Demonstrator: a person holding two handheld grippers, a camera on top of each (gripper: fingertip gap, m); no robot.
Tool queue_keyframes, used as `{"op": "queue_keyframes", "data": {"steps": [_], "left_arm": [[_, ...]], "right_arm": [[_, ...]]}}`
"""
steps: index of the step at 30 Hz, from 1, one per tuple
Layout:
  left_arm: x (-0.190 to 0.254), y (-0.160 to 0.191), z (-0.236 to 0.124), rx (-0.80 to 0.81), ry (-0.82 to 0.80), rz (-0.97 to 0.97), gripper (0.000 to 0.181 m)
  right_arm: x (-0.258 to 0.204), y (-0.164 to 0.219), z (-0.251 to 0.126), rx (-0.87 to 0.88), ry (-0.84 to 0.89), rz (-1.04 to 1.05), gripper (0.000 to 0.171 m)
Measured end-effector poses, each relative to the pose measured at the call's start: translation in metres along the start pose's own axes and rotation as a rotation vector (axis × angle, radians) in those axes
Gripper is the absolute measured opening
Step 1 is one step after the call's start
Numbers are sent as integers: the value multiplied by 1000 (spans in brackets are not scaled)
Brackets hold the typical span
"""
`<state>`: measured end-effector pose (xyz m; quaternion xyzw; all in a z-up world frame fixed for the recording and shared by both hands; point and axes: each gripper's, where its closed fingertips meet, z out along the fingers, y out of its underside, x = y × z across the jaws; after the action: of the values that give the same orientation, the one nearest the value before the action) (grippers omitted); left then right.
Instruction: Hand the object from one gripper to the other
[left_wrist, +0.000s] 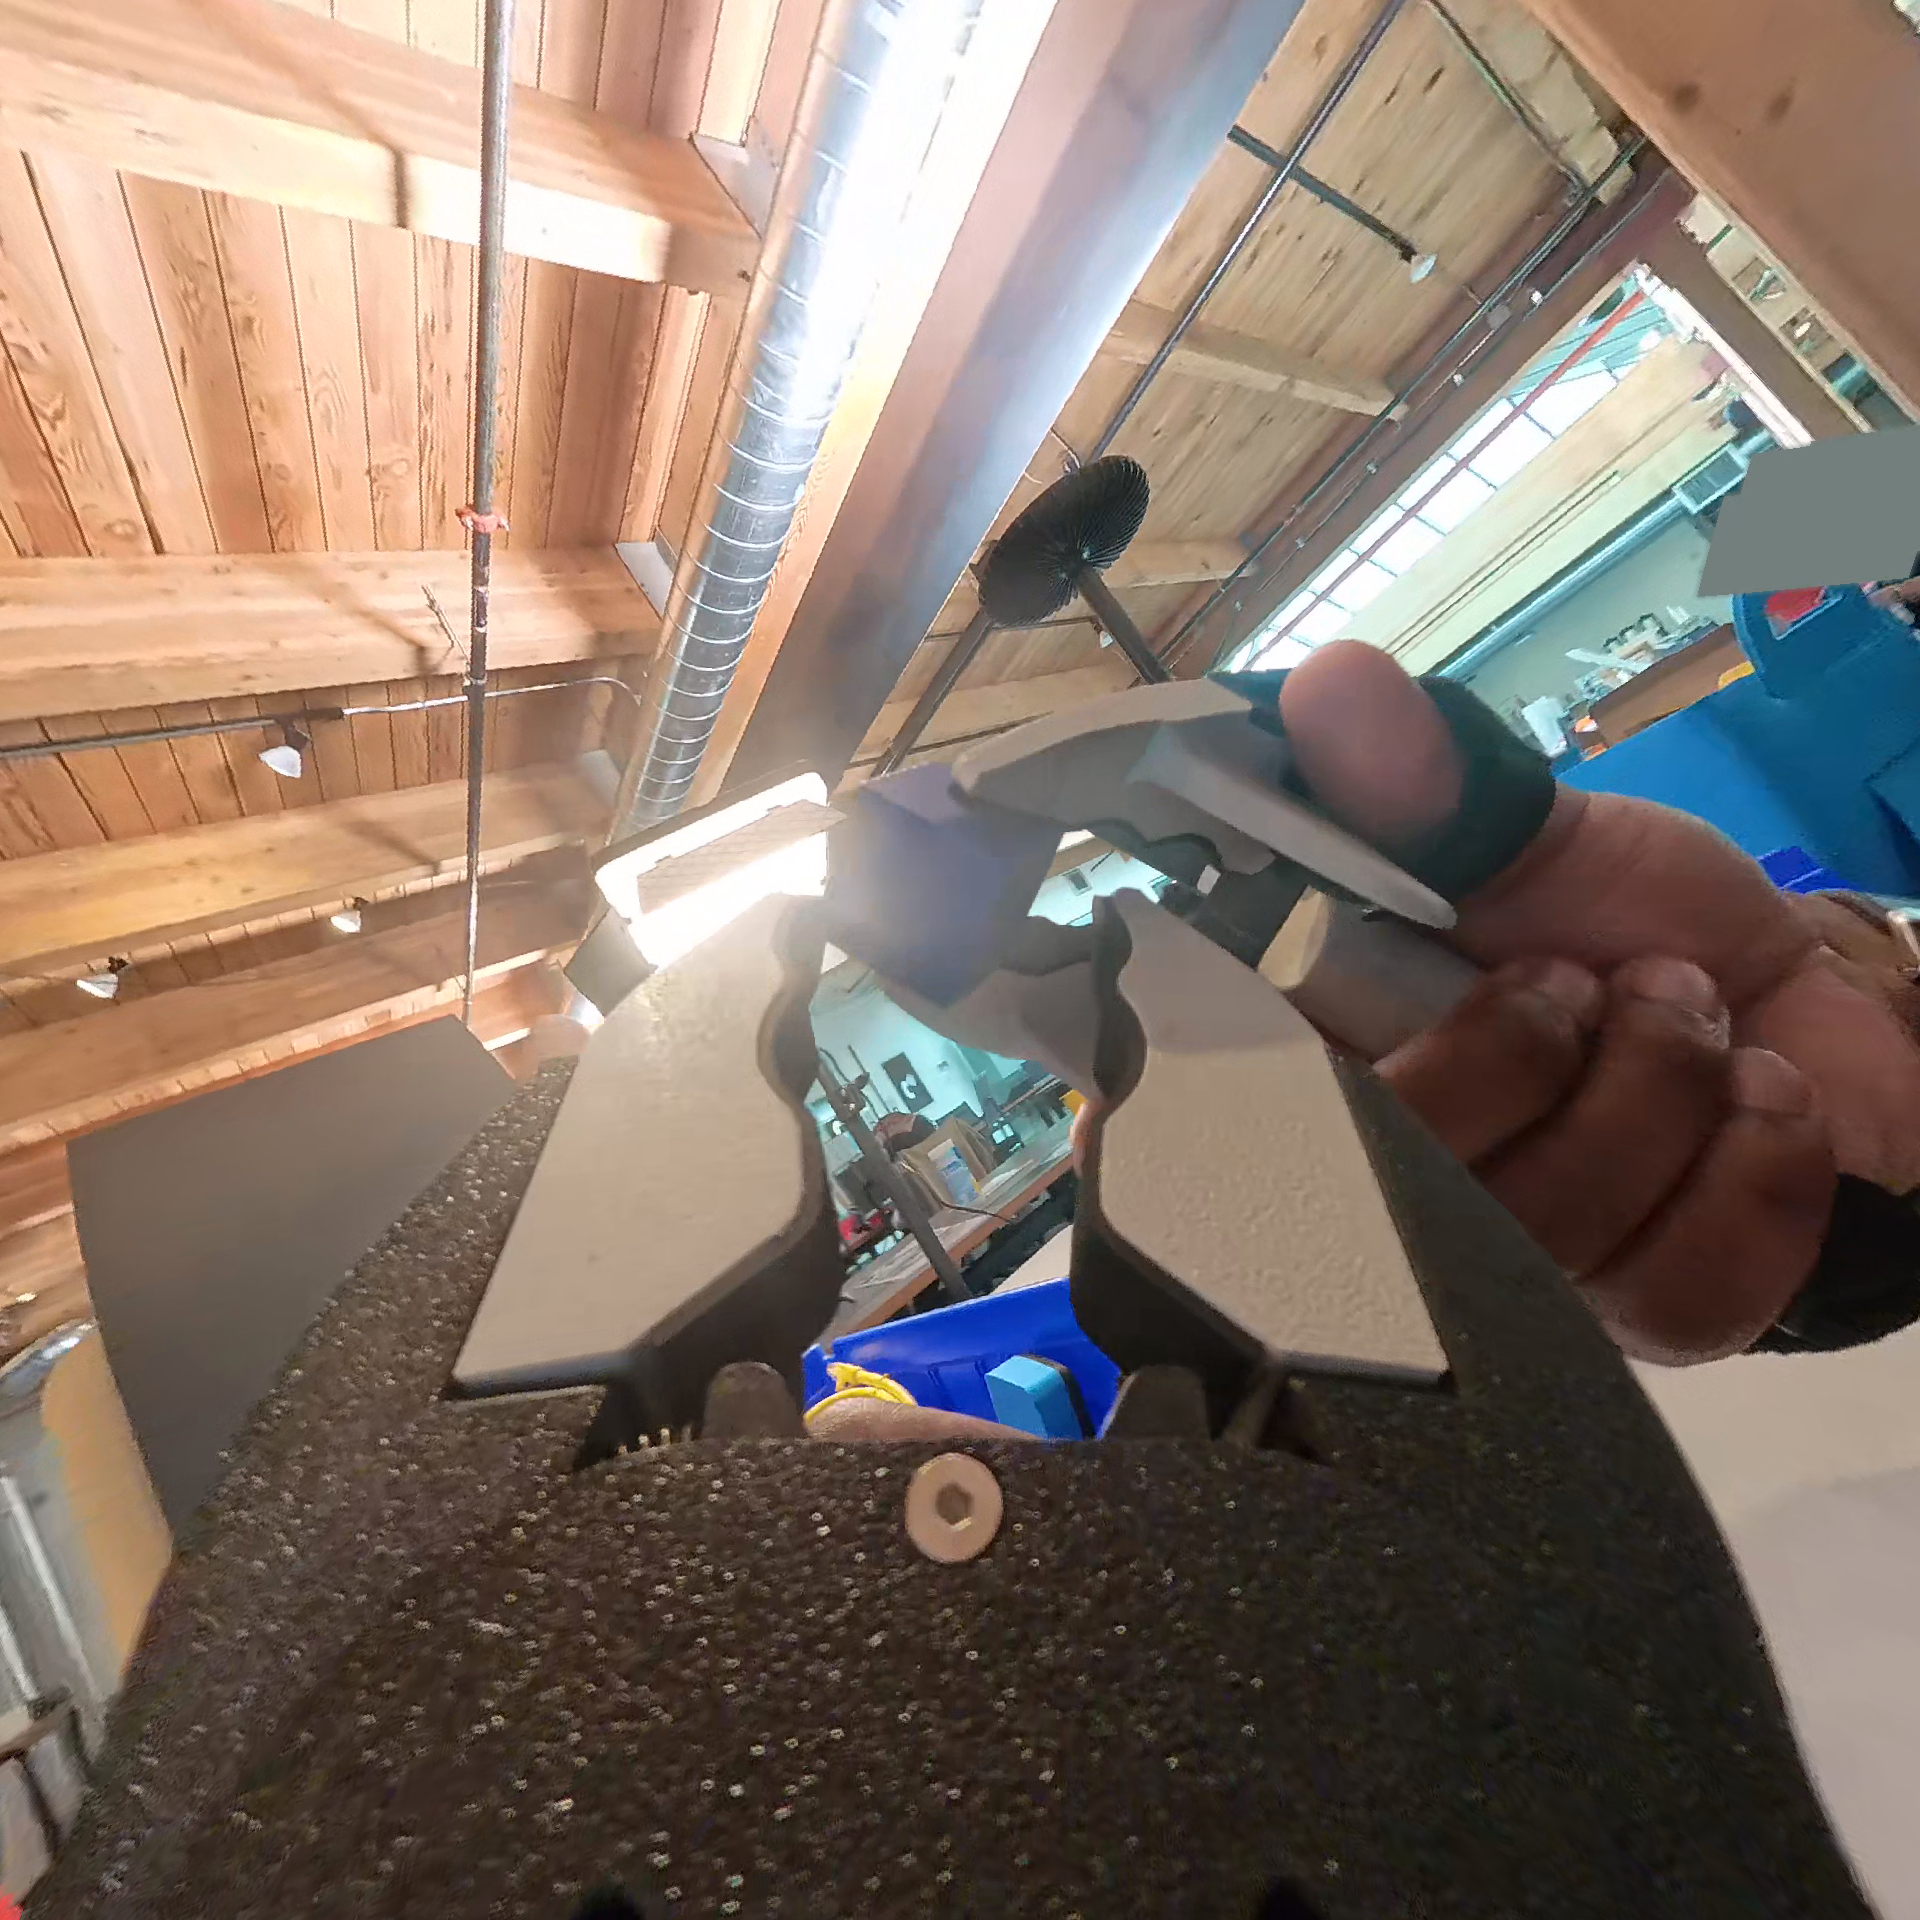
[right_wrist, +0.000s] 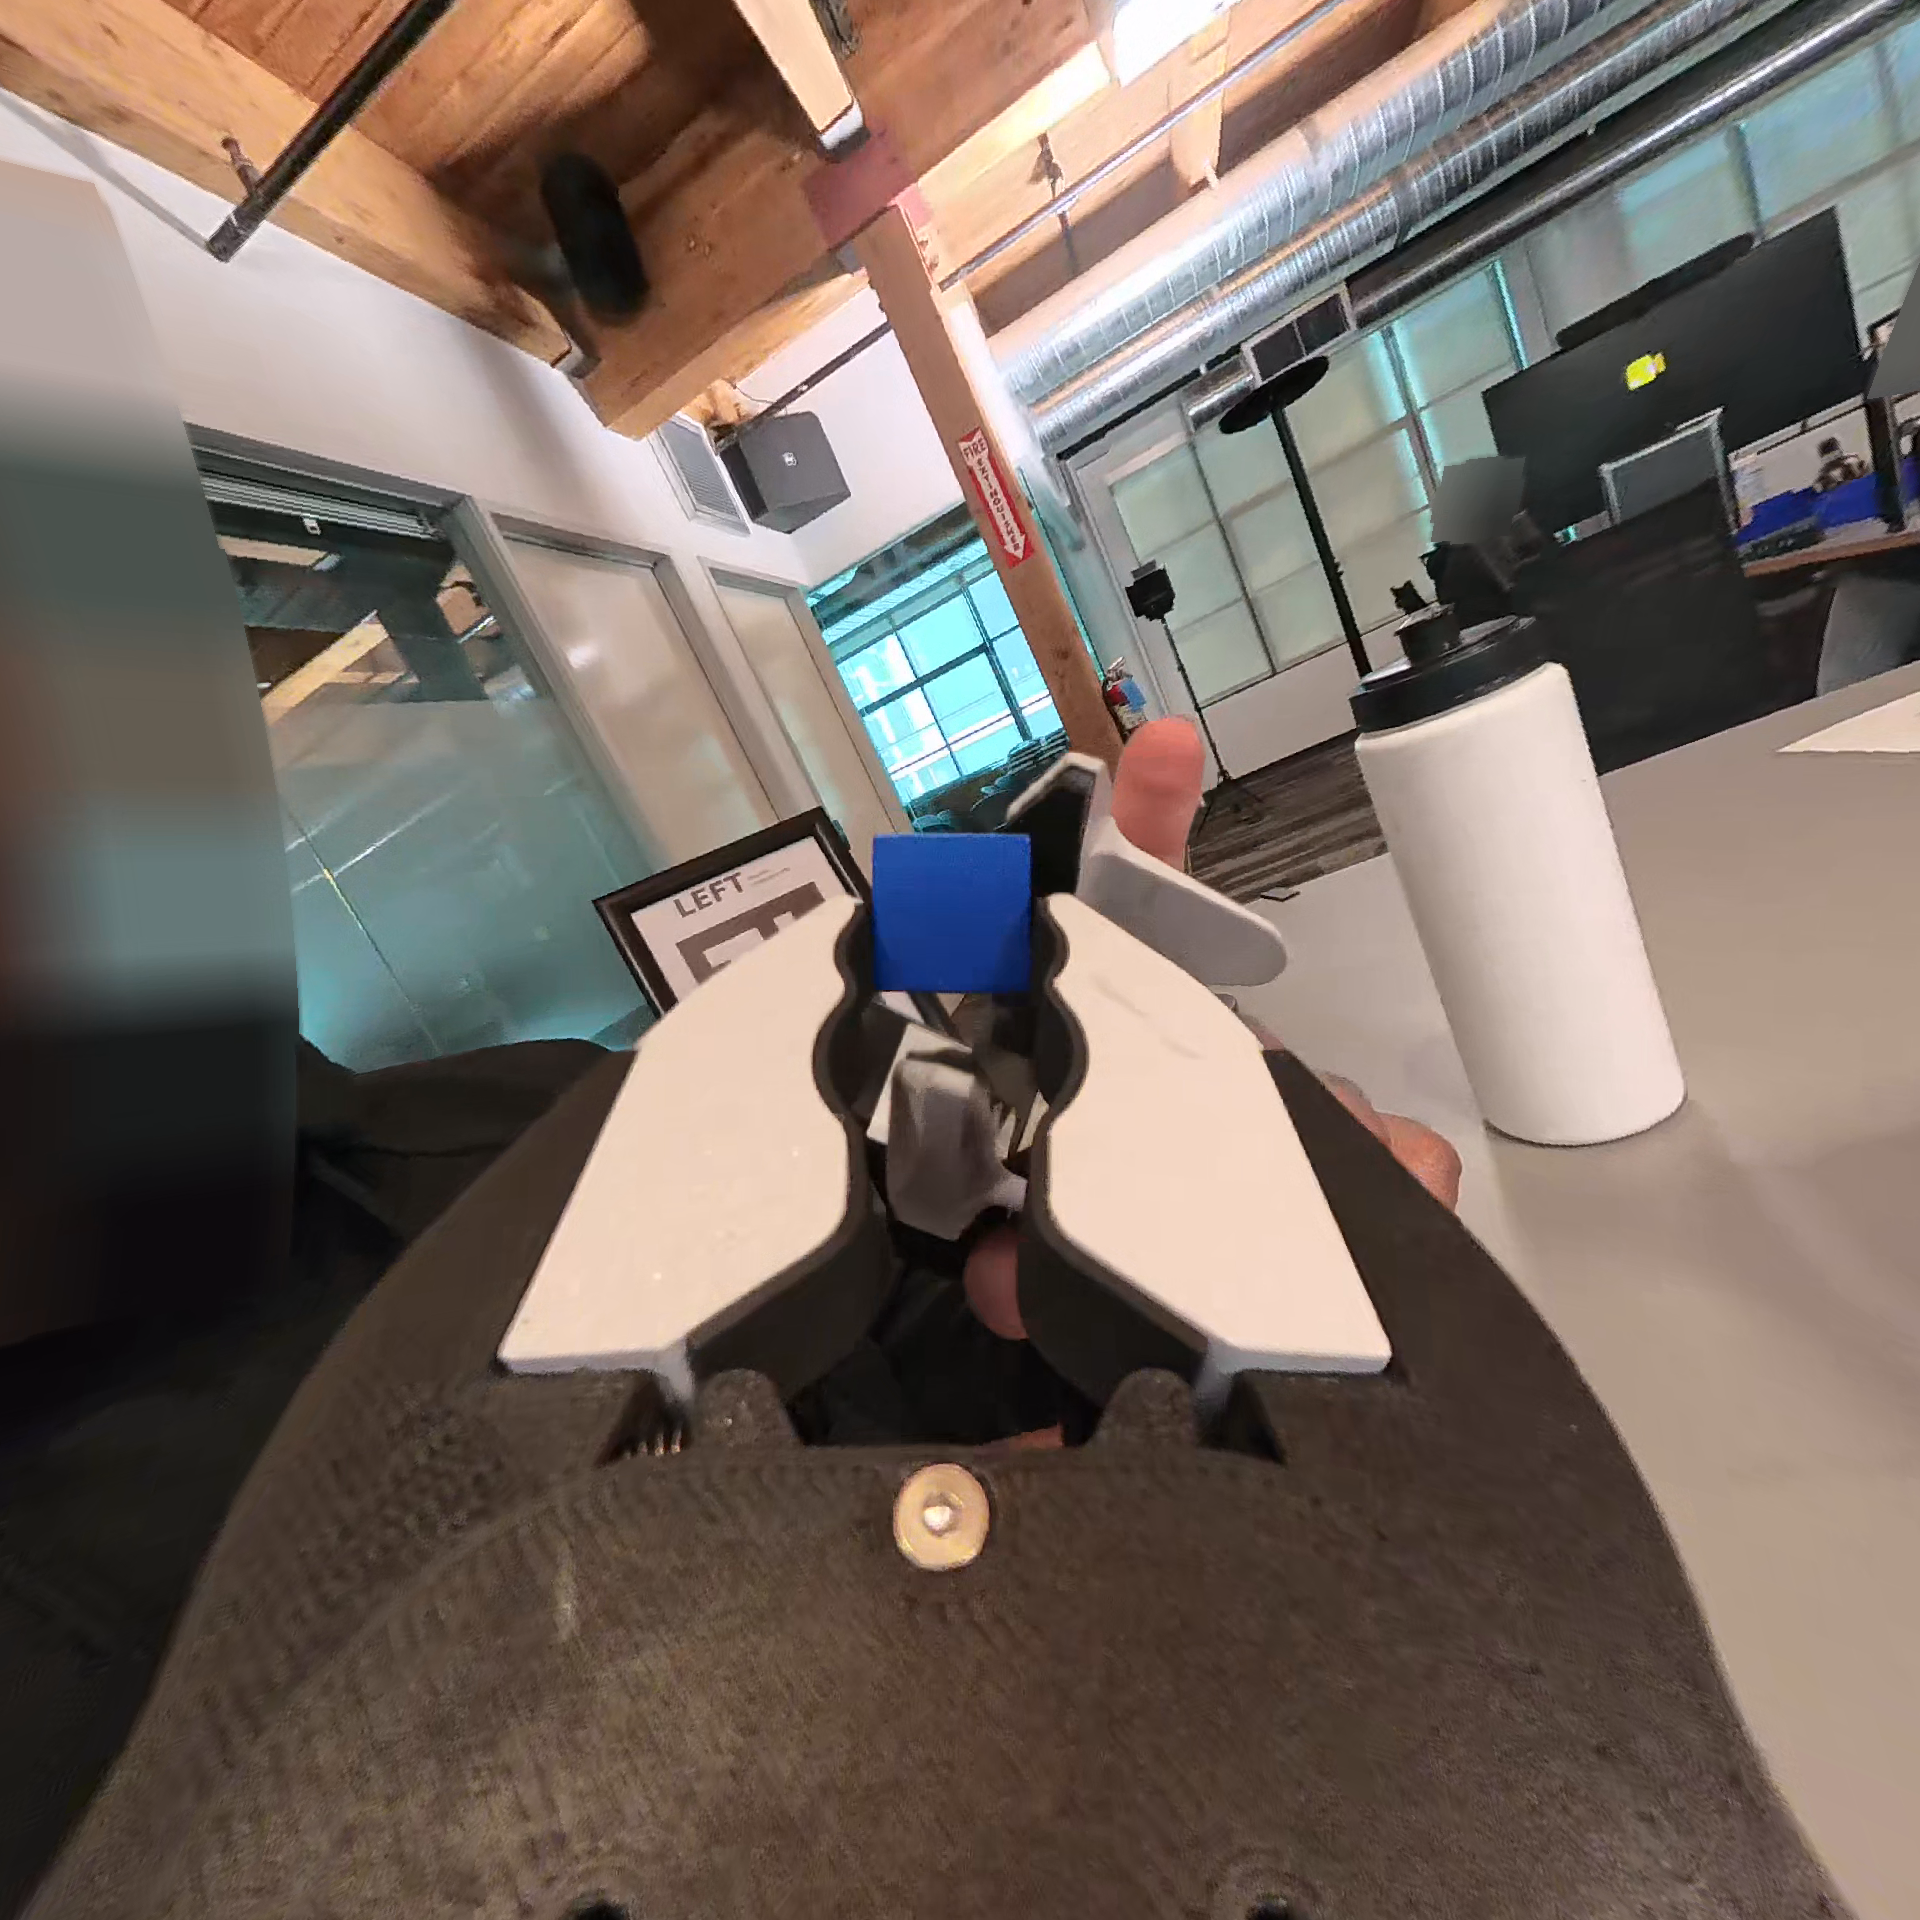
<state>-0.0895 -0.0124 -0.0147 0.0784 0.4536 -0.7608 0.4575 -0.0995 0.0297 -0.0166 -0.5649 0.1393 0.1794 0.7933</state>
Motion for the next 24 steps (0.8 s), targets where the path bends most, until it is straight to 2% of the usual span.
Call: {"op": "queue_keyframes", "data": {"steps": [9, 11, 12, 14, 19, 24], "left_arm": [[9, -2, 1, -11, -23, 211, 55], [10, -1, 0, -17, -29, 241, 47], [8, -2, -1, -16, -46, 258, 32], [8, 3, -1, -52, -49, 310, 29], [-3, 23, 1, -194, -100, 361, 29], [-22, 43, -2, -340, -216, 432, 30]], "right_arm": [[1, 6, -7, -75, 50, -62, 28], [2, 4, -10, -78, 65, -75, 28], [3, 3, -12, -77, 77, -79, 28], [7, 2, -16, -83, 111, -90, 28], [29, -6, -26, -83, 311, -219, 30], [35, -29, -42, -104, 653, -611, 32]]}}
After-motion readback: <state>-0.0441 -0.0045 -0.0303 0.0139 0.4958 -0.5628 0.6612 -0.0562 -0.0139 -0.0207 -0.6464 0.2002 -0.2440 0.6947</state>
